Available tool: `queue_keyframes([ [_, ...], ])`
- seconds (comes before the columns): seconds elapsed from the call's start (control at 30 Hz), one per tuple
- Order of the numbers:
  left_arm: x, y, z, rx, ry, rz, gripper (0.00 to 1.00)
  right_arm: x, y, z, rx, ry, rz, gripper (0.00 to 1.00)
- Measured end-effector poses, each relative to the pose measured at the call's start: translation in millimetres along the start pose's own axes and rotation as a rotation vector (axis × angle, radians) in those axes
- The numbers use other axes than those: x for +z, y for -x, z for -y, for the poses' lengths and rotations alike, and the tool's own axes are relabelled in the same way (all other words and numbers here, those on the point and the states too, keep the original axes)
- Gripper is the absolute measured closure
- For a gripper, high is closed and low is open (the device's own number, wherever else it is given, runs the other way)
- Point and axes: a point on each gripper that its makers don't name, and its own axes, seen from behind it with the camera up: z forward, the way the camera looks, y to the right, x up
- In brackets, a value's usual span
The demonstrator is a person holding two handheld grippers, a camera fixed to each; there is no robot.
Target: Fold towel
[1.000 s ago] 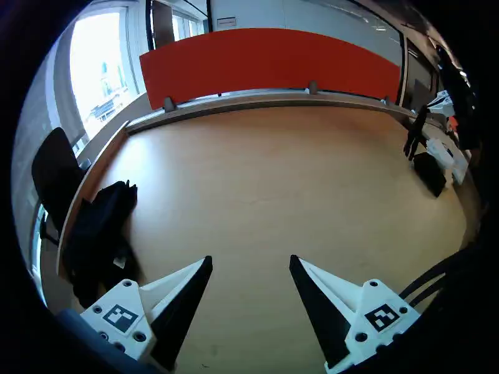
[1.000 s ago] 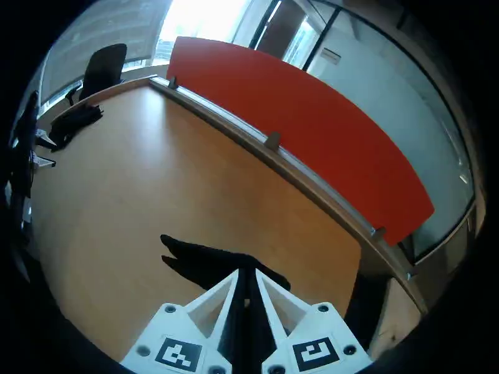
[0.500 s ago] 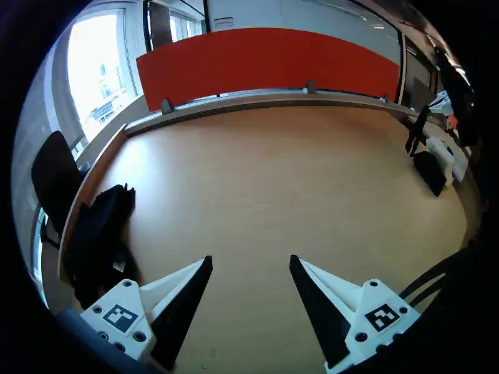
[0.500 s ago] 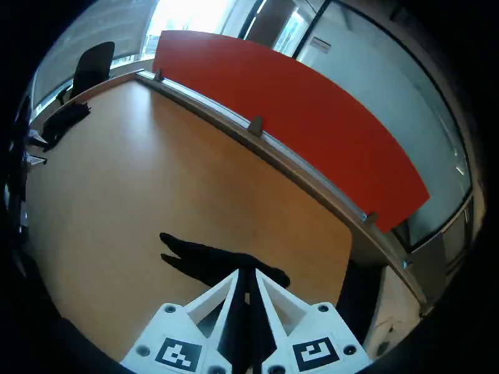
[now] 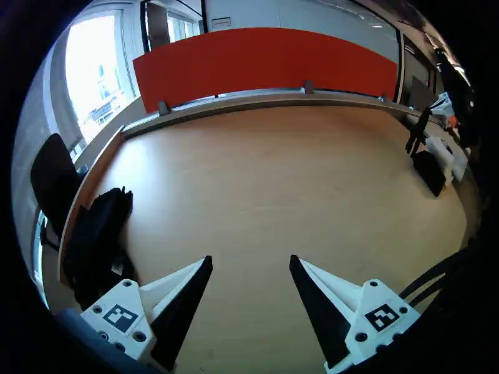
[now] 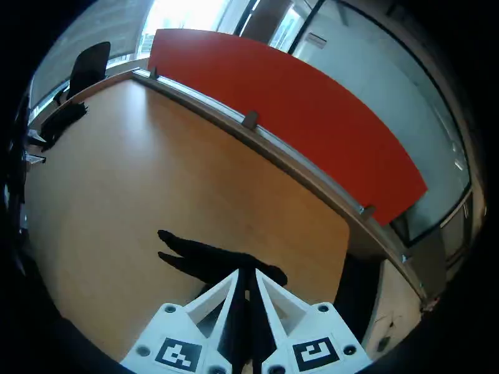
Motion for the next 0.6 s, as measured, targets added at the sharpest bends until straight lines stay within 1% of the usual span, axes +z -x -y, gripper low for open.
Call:
queue_keyframes([
  [0.23,-0.5,0,1.2,0.002,-0.002,0.001,0.08,-10.8,30,-5,0.026,0.010,0.034,0.96],
  [0.6,-0.7,2,2.1,0.003,-0.003,0.006,0.09,-30.1,100,-10,0.088,0.036,0.124,0.96],
])
